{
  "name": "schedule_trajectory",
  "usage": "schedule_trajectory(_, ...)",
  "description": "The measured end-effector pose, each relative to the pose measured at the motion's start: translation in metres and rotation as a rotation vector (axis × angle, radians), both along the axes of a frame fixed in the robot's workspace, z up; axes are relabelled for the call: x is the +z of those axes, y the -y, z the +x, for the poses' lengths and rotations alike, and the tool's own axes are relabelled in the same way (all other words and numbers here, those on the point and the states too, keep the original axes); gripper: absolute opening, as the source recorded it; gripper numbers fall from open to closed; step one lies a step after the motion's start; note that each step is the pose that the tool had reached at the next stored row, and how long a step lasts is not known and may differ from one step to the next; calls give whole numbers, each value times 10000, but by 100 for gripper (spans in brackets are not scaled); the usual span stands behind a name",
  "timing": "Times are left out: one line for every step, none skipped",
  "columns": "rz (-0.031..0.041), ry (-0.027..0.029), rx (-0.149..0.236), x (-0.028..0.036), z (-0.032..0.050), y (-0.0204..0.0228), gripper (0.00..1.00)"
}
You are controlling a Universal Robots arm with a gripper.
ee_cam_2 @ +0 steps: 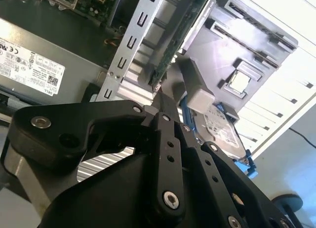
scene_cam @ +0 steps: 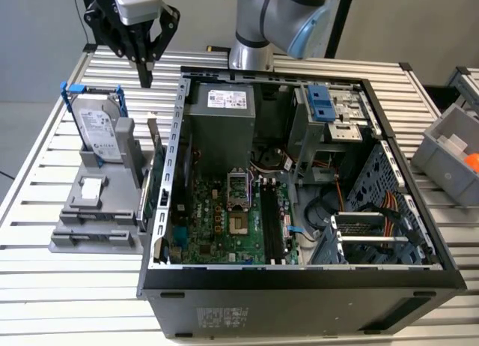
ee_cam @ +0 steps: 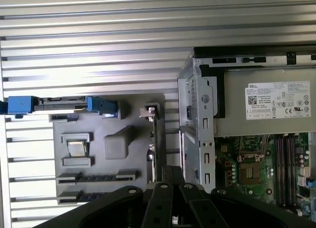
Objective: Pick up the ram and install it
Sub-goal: 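Reach for the ram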
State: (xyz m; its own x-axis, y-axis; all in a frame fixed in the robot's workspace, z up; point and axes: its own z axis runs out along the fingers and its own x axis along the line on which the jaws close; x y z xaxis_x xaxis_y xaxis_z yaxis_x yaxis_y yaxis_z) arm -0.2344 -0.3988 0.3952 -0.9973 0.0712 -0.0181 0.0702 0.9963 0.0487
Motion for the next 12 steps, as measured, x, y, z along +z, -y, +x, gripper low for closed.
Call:
schedule_trajectory(0, 0, 0, 0, -9, 0, 0)
schedule_trajectory(0, 0, -1, 0, -19, 0, 0)
schedule_trajectory(0, 0, 0, 0, -28, 0, 0)
schedule_trajectory(0, 0, -1, 0, -39, 0, 0)
schedule_trajectory(0, 0, -1, 0, -49, 0, 0)
schedule_trajectory(0, 0, -1, 0, -59, 0, 0)
schedule_trajectory(0, 0, 0, 0, -69, 1, 0)
schedule_trajectory(0, 0, 0, 0, -83, 1, 0)
schedule_trajectory(0, 0, -1, 0, -97, 1, 0)
schedule_trajectory(0, 0, -1, 0, -110, 1, 0)
schedule_trajectory(0, 0, 0, 0, -123, 1, 0)
schedule_trajectory(0, 0, -1, 0, -134, 1, 0)
